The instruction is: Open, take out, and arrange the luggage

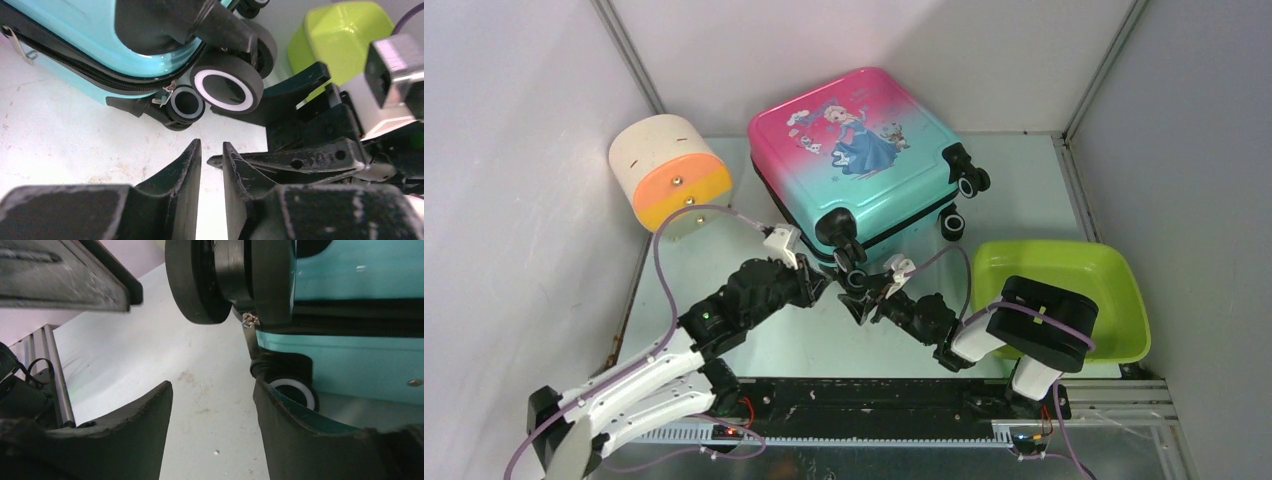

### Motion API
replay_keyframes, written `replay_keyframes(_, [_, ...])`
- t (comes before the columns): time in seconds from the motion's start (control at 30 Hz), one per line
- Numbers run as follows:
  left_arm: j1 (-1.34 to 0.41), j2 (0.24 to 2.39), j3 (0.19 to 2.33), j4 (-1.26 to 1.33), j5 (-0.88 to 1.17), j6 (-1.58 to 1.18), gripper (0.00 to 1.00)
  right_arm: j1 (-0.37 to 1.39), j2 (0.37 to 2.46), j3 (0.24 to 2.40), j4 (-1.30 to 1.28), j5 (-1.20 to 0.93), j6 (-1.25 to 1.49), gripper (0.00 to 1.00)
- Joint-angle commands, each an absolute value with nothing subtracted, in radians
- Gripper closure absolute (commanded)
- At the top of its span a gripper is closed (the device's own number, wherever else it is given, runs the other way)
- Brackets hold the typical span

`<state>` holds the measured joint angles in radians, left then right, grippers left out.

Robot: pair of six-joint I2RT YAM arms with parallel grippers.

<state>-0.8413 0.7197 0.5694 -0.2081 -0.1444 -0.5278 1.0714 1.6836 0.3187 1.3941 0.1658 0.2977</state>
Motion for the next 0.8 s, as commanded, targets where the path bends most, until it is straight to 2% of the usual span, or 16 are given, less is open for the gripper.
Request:
replay_keyframes(0.0, [-0.839,0.775,0.588,-0.121,-0.111,-0.558,0.73,1.073,1.682,0.345,1.495,0.218,0.221,0.35])
replay_keyframes(0.3, [-0.84,0.964,0.711,-0.073,-0.059,-0.546,0.72,1.065,1.746,0.386,1.511,0.204,0.18,0.41])
replay_keyframes(0.6, [-0.841,1.007,0.752,-0.054,-0.085,-0.527,0.71,1.064,1.814,0.442,1.519,0.253,0.172,0.43])
replay_keyframes(0.77, [-0.839,1.026,0.767,-0.051,-0.09,-0.525,0.7,1.067,1.847,0.475,1.52,0.281,0.162,0.49])
